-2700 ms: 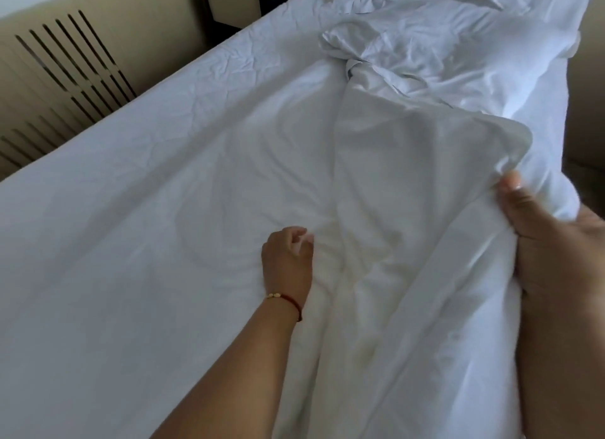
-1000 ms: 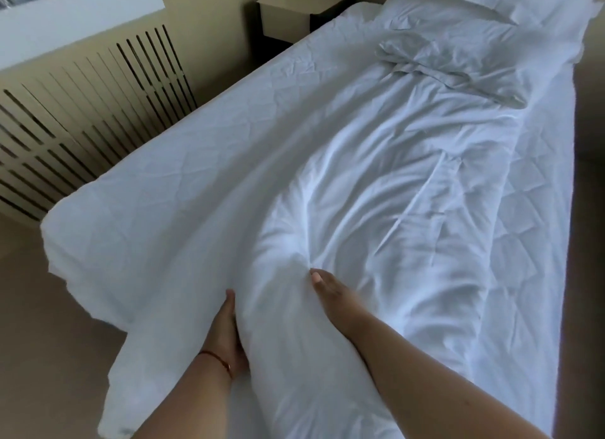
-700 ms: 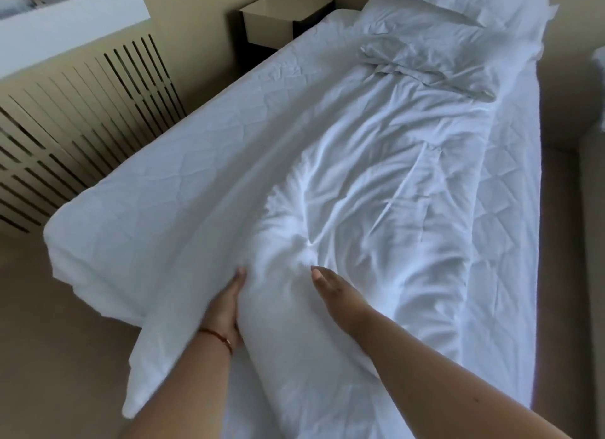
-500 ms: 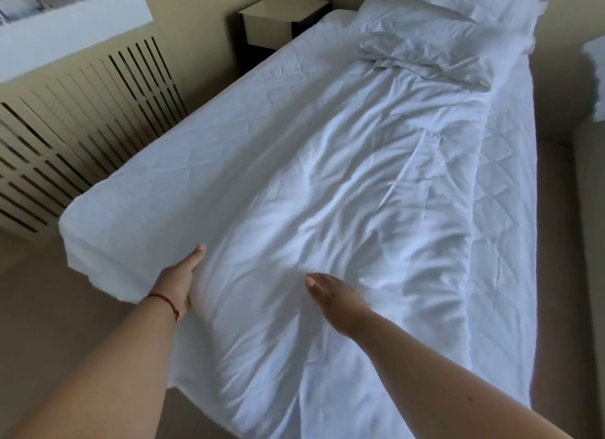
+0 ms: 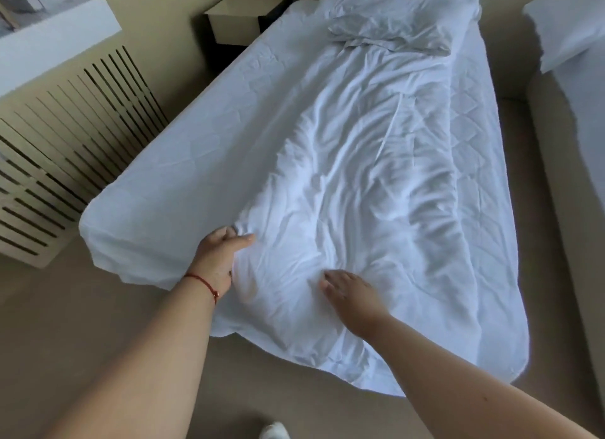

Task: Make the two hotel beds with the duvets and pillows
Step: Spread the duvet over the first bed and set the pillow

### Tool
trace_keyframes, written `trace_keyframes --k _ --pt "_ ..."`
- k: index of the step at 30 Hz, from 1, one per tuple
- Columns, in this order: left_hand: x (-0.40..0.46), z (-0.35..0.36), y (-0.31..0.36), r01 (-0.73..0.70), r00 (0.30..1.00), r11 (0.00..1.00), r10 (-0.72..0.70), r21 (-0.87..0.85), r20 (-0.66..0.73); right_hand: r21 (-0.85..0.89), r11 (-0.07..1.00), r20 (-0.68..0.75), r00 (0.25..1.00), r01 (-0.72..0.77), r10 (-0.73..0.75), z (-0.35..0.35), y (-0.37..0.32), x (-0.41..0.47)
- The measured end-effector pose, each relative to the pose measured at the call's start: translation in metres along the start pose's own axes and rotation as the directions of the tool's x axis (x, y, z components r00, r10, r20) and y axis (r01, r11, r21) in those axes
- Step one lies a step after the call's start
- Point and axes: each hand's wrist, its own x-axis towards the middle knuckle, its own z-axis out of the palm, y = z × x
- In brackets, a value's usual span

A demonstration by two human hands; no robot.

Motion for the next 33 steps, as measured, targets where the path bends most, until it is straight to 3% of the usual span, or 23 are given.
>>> trace_keyframes --k 2,5,8,12,14,16,20,23,26,33 --pt "0.007 -0.028 0.002 -0.083 0.992 0.981 0.098 0.178 -0.080 0.010 1.000 -0.058 0.998 0.012 -0.012 0.002 -0.012 -0.002" --pt "0.016 -0.075 -0.007 -0.005 0.964 0.827 0.154 0.562 -0.218 -0.080 0.997 -0.051 0.999 0.010 -0.014 0.012 -0.025 0.001" --pt "0.041 -0.087 -0.027 0.123 0.976 0.780 0.018 0.613 -0.218 -0.090 0.991 -0.024 0.995 -0.098 0.097 0.023 -0.021 0.010" --pt "0.063 -0.074 -0.056 0.160 0.984 0.803 -0.179 0.574 -0.023 -0.107 0.952 -0.297 0.924 -0.285 0.243 0.008 0.007 0.011" --pt "0.071 -0.072 -0.064 0.161 0.982 0.791 -0.189 0.590 -0.015 -0.114 0.907 -0.404 0.853 -0.406 0.331 -0.004 0.020 0.008" --pt "0.083 -0.074 -0.069 0.165 0.984 0.761 -0.167 0.627 -0.057 -0.010 0.821 -0.443 0.739 -0.571 0.508 -0.014 0.035 0.003" --pt "0.093 -0.073 -0.078 0.255 0.966 0.758 -0.227 0.601 -0.123 0.265 0.533 -0.310 0.453 -0.803 0.836 -0.029 0.073 -0.018" --pt "0.092 -0.069 -0.085 0.370 0.927 0.747 -0.259 0.553 -0.271 0.398 0.379 -0.170 0.339 -0.835 0.925 -0.035 0.092 -0.034" --pt "0.088 -0.067 -0.095 0.401 0.915 0.813 -0.338 0.423 -0.219 0.620 0.275 -0.014 0.340 -0.735 0.940 -0.030 0.099 -0.042" --pt "0.066 -0.062 -0.082 0.337 0.940 0.872 -0.293 0.355 -0.172 0.605 0.432 -0.132 0.451 -0.669 0.883 -0.020 0.082 -0.054"
